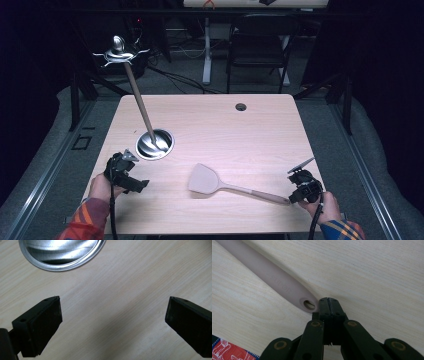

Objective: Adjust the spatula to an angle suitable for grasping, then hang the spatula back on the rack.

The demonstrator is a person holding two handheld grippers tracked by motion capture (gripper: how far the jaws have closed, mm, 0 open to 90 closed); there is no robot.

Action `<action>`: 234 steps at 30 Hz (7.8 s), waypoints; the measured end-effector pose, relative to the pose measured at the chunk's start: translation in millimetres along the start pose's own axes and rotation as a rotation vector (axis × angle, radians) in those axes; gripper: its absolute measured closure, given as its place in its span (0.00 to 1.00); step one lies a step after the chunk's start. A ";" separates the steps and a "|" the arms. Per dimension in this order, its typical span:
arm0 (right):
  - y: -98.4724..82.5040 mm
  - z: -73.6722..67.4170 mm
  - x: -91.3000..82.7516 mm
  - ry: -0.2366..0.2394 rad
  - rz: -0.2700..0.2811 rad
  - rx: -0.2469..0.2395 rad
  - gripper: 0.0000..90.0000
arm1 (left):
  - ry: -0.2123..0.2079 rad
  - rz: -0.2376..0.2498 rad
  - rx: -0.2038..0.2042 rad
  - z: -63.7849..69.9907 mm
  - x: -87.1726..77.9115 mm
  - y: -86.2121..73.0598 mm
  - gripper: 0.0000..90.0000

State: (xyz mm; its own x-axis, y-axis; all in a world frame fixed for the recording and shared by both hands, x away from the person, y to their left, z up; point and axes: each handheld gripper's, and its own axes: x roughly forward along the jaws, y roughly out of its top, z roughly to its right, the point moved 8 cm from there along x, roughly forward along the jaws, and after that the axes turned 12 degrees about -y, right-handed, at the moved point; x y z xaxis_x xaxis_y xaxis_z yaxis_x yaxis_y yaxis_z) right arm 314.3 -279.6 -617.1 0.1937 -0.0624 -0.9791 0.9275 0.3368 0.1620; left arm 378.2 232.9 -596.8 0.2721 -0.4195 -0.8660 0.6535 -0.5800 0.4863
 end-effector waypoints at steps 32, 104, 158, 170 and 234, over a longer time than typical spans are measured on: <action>12.2 -28.3 -1.0 -0.024 0.035 -0.036 1.00 | 0.008 0.001 0.008 0.9 -0.7 1.5 0.01; 27.6 -6.1 -17.4 0.008 0.194 -0.039 0.01 | -0.420 -0.053 0.529 163.4 120.3 121.7 0.67; 13.1 -0.1 -5.1 0.008 0.088 -0.077 0.01 | -0.382 -0.245 0.430 119.8 77.1 64.2 0.81; 14.2 -4.8 -2.2 0.014 0.067 -0.106 0.01 | -0.363 -0.228 0.234 94.5 64.5 48.1 0.81; 13.0 -11.7 4.0 0.047 0.019 -0.118 0.00 | -0.212 -0.258 0.245 105.8 92.3 82.4 0.86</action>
State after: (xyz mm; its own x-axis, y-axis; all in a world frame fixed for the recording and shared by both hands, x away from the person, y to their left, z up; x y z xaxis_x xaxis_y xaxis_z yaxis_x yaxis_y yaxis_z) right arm 323.4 -264.5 -620.3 0.1931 -0.0122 -0.9811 0.8793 0.4458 0.1675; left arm 382.4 72.4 -624.3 -0.0469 -0.3577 -0.9327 0.4872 -0.8233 0.2913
